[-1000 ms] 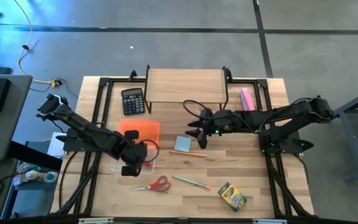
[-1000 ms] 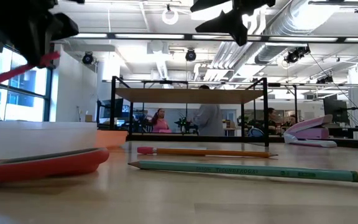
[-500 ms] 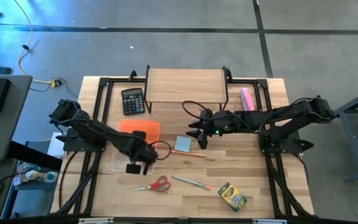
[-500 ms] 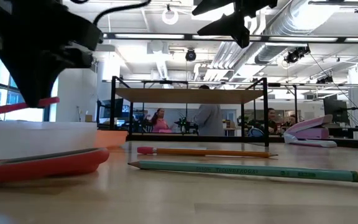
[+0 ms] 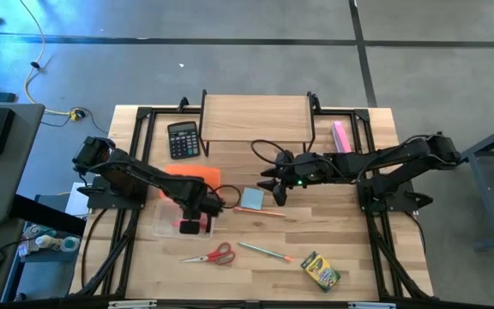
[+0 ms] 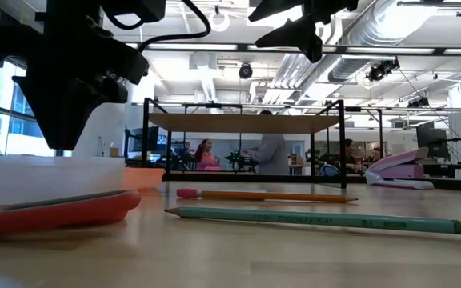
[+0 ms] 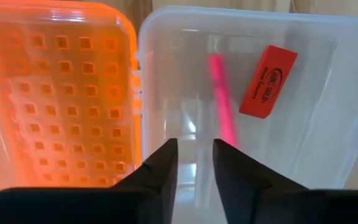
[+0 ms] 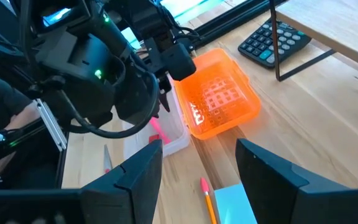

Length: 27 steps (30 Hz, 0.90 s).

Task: Pack school essentials
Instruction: Put the blue pencil into the supply box

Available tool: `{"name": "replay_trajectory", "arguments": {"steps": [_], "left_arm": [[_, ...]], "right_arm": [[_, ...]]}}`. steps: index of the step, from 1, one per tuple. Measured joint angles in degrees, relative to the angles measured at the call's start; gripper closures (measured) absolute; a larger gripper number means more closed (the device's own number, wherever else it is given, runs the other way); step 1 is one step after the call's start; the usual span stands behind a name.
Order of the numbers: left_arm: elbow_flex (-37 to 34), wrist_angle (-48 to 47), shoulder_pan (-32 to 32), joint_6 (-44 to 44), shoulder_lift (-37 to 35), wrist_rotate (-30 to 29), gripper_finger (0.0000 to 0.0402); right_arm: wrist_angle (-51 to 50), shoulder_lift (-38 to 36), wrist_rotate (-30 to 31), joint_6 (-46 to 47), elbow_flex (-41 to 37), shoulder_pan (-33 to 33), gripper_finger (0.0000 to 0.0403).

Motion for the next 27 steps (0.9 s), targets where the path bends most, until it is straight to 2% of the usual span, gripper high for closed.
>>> {"name": "replay_trajectory", "arguments": {"steps": [6, 13, 20, 27], "left_arm": [[0.0, 0.0, 0.0, -0.7, -0.2, -0.2, 0.0275], [1.7, 0.1, 0.0, -2.6, -4.0, -0.4, 0.0279], [2.1, 0.3, 0.0, -6.6, -13.7, -0.6, 0.0286], [1.8, 5.1, 1.8, -9.4, -24.8, -1.7, 0.0287]], "right_arm": [[-0.6, 0.0, -0.7, 0.0, 0.0, 0.0, 0.0208], [-0.7, 0.0, -1.9, -0.3, 0.0, 0.0, 0.0208], [-1.0, 0.0, -3.3, -3.1, 0.0, 0.0, 0.0208], [-4.8, 0.1, -2.9, -6.9, 2.8, 0.0, 0.0208]]}}
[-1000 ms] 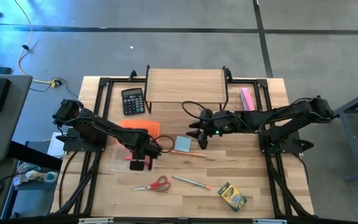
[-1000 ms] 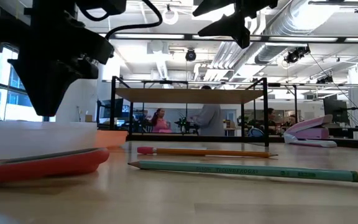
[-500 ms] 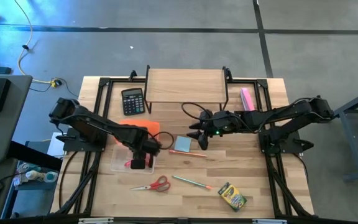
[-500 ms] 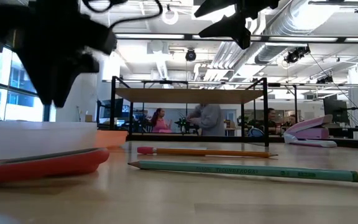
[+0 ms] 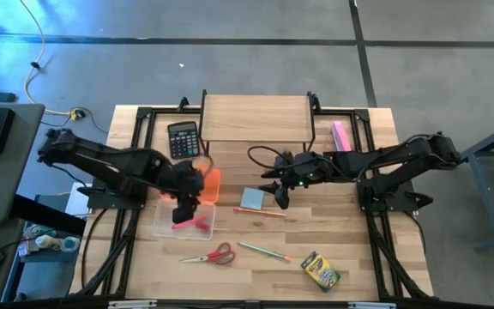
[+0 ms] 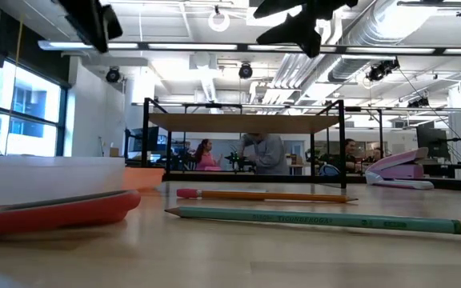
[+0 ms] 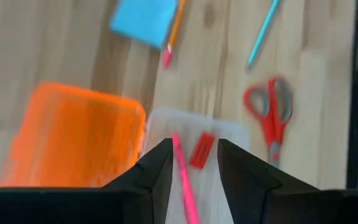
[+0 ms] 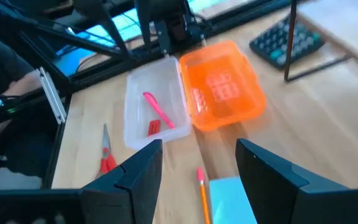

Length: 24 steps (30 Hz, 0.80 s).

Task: Pack school essentials
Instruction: Put the blue pencil into the supply box

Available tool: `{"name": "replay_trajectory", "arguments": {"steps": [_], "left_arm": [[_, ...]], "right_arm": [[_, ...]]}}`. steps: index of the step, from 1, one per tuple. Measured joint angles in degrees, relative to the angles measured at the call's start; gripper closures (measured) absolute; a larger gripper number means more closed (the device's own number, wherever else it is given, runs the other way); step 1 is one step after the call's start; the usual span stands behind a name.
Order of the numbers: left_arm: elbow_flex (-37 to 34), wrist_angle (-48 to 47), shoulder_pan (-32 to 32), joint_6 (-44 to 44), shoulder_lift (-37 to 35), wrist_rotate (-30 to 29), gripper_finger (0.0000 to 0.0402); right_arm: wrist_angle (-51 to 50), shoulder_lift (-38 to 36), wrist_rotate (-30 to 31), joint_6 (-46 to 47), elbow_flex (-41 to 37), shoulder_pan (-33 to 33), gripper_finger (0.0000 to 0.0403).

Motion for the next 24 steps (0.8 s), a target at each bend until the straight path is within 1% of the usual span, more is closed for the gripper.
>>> {"name": "replay_trajectory", "arguments": {"steps": [4, 6, 11, 13, 14, 18, 24], "left_arm": [[-4.5, 8.1, 0.6, -2.1, -6.3, -1.4, 0.0287], [-7.4, 14.1, 0.7, -3.4, -8.7, -2.1, 0.0287], [-13.5, 22.6, 1.0, -6.3, -13.4, -5.5, 0.0287], [-15.0, 22.6, 1.5, -6.7, -14.3, -6.6, 0.0287], [-15.2, 22.9, 1.6, -6.8, -14.3, -6.9, 0.0287], [-15.4, 22.7, 2.7, -7.5, -14.2, -6.6, 0.0287], [-15.4, 22.7, 3.6, -5.4, -13.7, -4.8, 0.0287]], "right_arm": [[-5.6, 0.5, 1.0, -3.2, 4.8, 0.0, 0.0208], [-9.9, 0.9, 1.0, -3.7, 7.3, 0.0, 0.0208], [-21.1, 1.8, 0.2, 1.9, 10.4, 2.8, 0.0208], [-22.6, 2.5, -0.1, 5.5, 10.8, 4.8, 0.0208], [-25.1, 2.5, -0.1, 7.6, 10.8, 5.9, 0.0208], [-29.2, 4.0, -0.2, 15.6, 10.8, 10.4, 0.0208], [-29.9, 7.1, -1.3, 24.5, 10.8, 16.5, 0.0208]]}}
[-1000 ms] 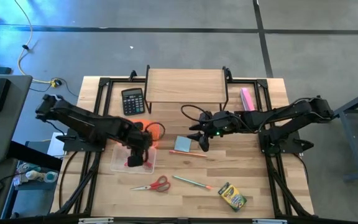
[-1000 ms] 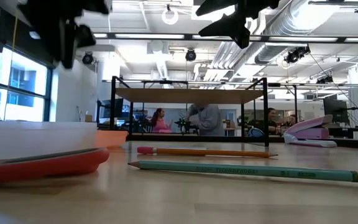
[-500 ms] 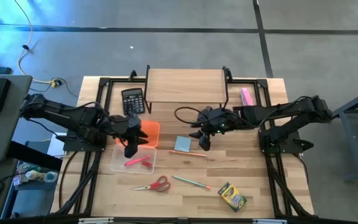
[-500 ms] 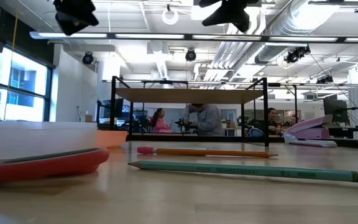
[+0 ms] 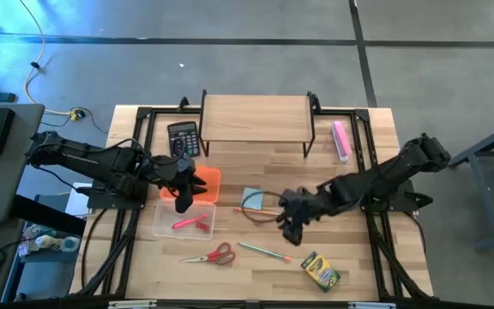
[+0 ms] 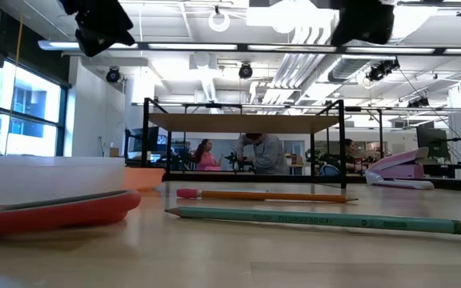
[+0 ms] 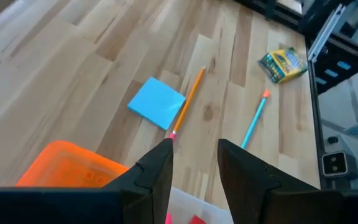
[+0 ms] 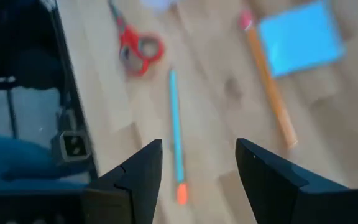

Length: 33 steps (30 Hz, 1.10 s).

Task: Pack school essentials
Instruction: Put the blue pencil into the supply box

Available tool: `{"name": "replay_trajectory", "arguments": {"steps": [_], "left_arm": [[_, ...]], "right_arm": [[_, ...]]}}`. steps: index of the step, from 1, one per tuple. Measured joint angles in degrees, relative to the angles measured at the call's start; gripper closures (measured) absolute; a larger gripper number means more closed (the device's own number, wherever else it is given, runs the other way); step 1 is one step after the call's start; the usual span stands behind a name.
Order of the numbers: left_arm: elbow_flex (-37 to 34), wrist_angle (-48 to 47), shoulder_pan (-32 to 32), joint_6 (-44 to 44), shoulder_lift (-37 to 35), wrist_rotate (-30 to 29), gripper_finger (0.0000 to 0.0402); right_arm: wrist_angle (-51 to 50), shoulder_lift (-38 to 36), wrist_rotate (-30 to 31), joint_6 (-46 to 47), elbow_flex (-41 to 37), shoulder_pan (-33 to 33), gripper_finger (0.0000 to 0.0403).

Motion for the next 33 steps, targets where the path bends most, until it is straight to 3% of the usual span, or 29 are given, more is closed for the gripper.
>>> {"name": "replay_trajectory", "arguments": {"steps": [11, 23, 29, 33], "left_arm": [[0.0, 0.0, 0.1, 0.9, 0.0, 0.0, 0.0287], [0.0, 0.1, 0.1, 0.9, 0.0, 0.0, 0.0287], [0.0, 0.1, 0.1, 0.8, 0.0, 0.0, 0.0287], [0.0, 0.1, 0.1, 0.8, 0.0, 0.0, 0.0287]], "right_arm": [[0.3, 10.2, -2.2, 4.5, 0.0, 8.7, 0.0237], [6.4, 16.0, -6.8, 8.4, 0.0, 11.3, 0.0254], [5.0, 15.9, -7.1, 7.2, 5.9, 11.4, 0.0254], [-1.6, 16.9, -4.5, 4.6, 12.0, 11.4, 0.0254]]}}
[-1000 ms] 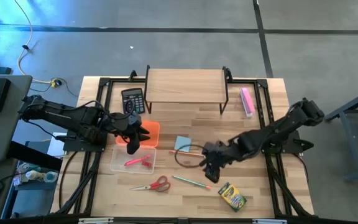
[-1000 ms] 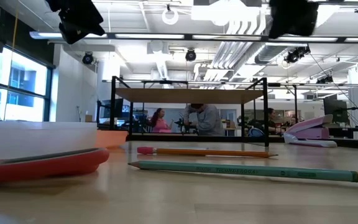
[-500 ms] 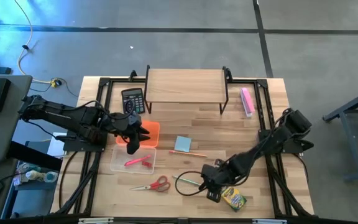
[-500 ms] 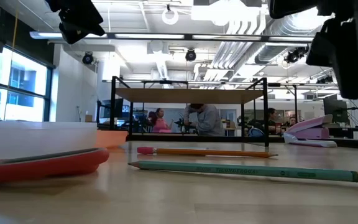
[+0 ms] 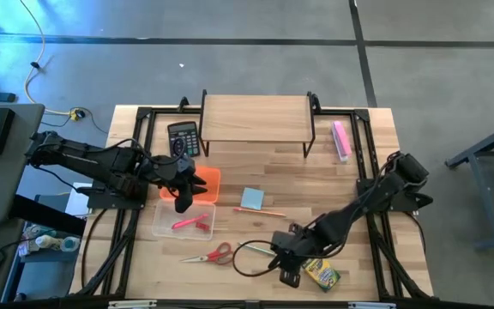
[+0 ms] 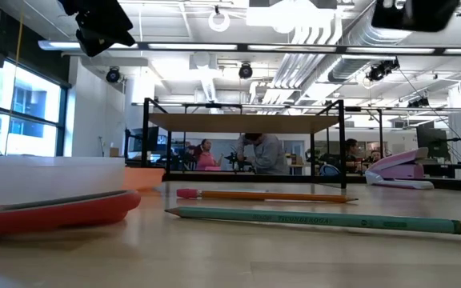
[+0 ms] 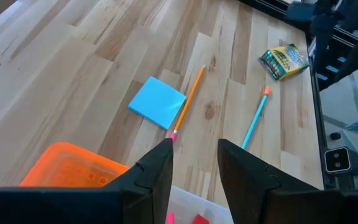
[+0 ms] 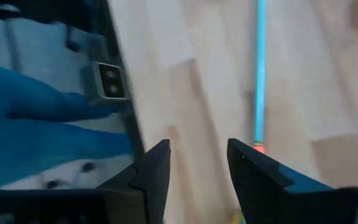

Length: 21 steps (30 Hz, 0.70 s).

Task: Pack school essentials
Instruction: Put the blue pencil into the supply box

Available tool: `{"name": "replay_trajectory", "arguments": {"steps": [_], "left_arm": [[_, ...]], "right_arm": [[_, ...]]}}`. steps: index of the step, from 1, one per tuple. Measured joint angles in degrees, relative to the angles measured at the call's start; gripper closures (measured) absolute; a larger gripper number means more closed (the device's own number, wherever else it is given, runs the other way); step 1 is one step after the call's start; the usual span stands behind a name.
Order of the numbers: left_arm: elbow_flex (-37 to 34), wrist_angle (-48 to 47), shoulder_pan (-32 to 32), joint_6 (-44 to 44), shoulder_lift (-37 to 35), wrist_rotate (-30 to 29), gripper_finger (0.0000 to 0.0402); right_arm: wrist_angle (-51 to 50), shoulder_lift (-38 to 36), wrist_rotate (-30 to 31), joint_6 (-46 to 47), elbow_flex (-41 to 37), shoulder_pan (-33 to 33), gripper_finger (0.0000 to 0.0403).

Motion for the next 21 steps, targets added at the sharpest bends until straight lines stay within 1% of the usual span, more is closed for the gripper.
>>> {"name": "replay_trajectory", "arguments": {"steps": [3, 7, 15, 21], "left_arm": [[0.0, 0.0, 0.0, 0.0, 0.0, 0.0, 0.0287], [0.0, 0.1, 0.0, 0.0, 0.0, -0.1, 0.0287], [0.0, 0.0, 0.0, 0.0, 0.0, -0.2, 0.0287], [0.0, 0.0, 0.0, 0.0, 0.0, -0.2, 0.0287]], "right_arm": [[-6.9, 1.7, 1.9, -2.4, 3.1, 0.0, 0.0254], [-10.1, 4.1, 3.0, -4.5, 3.8, 0.0, 0.0254], [-11.3, 11.2, 2.6, -4.7, 3.8, 0.7, 0.0254], [-10.0, 13.8, 2.5, -4.5, 3.8, 1.5, 0.0254]]}}
